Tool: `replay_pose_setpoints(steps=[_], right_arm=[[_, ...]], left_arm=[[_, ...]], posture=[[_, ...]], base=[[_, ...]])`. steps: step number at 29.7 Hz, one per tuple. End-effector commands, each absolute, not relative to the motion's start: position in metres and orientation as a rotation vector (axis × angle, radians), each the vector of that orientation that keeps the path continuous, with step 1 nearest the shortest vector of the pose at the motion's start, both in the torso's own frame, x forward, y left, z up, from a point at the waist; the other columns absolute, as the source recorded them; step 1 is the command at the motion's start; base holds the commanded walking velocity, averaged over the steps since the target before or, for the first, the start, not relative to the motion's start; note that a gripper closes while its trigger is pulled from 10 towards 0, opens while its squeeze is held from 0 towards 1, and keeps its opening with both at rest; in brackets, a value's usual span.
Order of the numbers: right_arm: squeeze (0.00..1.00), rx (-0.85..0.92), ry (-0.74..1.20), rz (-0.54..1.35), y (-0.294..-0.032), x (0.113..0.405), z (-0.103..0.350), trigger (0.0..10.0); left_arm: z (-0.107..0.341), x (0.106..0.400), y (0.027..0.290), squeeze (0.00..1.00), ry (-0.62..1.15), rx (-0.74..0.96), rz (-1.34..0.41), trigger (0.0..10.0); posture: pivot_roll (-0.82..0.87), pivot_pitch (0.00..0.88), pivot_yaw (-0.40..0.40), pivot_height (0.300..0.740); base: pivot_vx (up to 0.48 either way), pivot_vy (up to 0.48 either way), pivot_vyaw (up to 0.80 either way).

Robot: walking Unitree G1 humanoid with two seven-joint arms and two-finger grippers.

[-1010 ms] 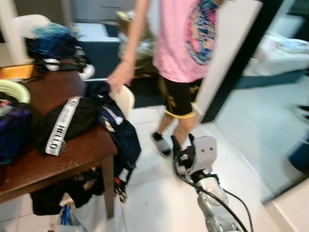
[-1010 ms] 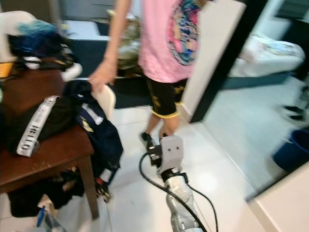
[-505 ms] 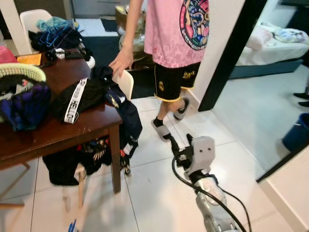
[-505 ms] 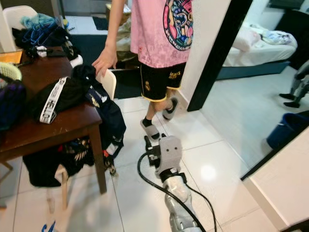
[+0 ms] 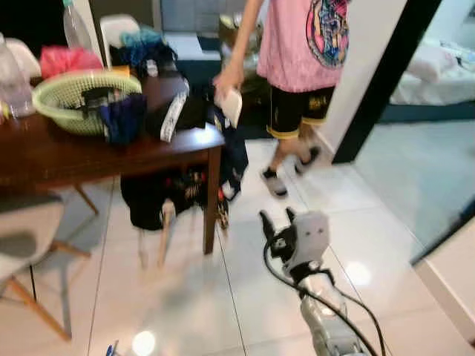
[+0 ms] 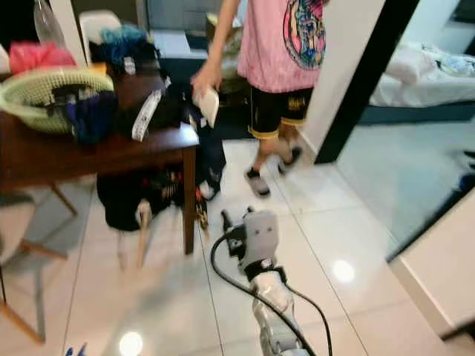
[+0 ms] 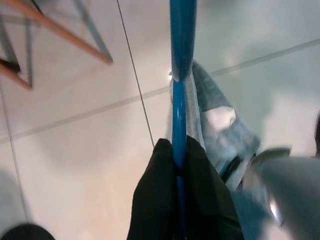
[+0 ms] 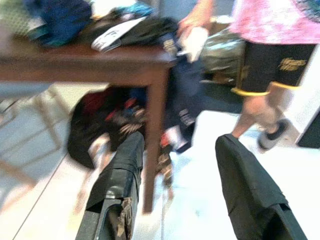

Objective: Hang hanger

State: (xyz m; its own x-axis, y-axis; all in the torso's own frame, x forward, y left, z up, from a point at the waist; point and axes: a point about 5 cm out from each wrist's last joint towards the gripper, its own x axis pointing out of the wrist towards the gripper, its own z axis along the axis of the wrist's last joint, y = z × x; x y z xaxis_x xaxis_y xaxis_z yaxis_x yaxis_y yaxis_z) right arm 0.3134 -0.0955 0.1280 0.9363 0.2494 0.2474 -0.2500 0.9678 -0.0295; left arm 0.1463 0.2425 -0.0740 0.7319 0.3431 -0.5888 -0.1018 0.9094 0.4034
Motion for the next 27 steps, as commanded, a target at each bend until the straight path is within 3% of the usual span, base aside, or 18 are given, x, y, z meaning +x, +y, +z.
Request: replay_pose_setpoints(steps=[1, 14, 19, 23, 27], right_arm=[[0.00, 0.009, -0.246, 0.263, -0.093, 0.312, 0.125, 10.0], [0.00, 0.013, -0.238, 0.263, -0.094, 0.312, 0.123, 10.0], [0.00, 0.016, -0.231, 0.261, -0.095, 0.313, 0.123, 10.0], [0.00, 0.016, -0.230, 0.261, -0.096, 0.313, 0.123, 10.0], [0.00, 0.019, -0.240, 0.271, -0.094, 0.314, 0.126, 10.0]], left_arm=[[-0.076, 0.137, 0.248, 0.00, 0.734, 0.364, 0.269, 10.0], [-0.069, 0.154, 0.252, 0.00, 0.689, 0.308, 0.292, 10.0], [-0.029, 0.201, 0.241, 0.00, 0.397, 0.299, 0.291, 10.0], [-0.011, 0.212, 0.233, 0.00, 0.313, 0.292, 0.289, 10.0], [0.039, 0.240, 0.219, 0.00, 0.135, 0.300, 0.257, 10.0]], posture=[[0.09, 0.083, -0.028, 0.740], [0.08, 0.077, -0.027, 0.740], [0.08, 0.074, -0.025, 0.740], [0.08, 0.074, -0.025, 0.740], [0.08, 0.075, -0.023, 0.740]], base=[[0.000, 0.000, 0.00], [0.000, 0.000, 0.00], [0.000, 0.000, -0.75], [0.000, 0.000, -0.80], [0.000, 0.000, -0.80]])
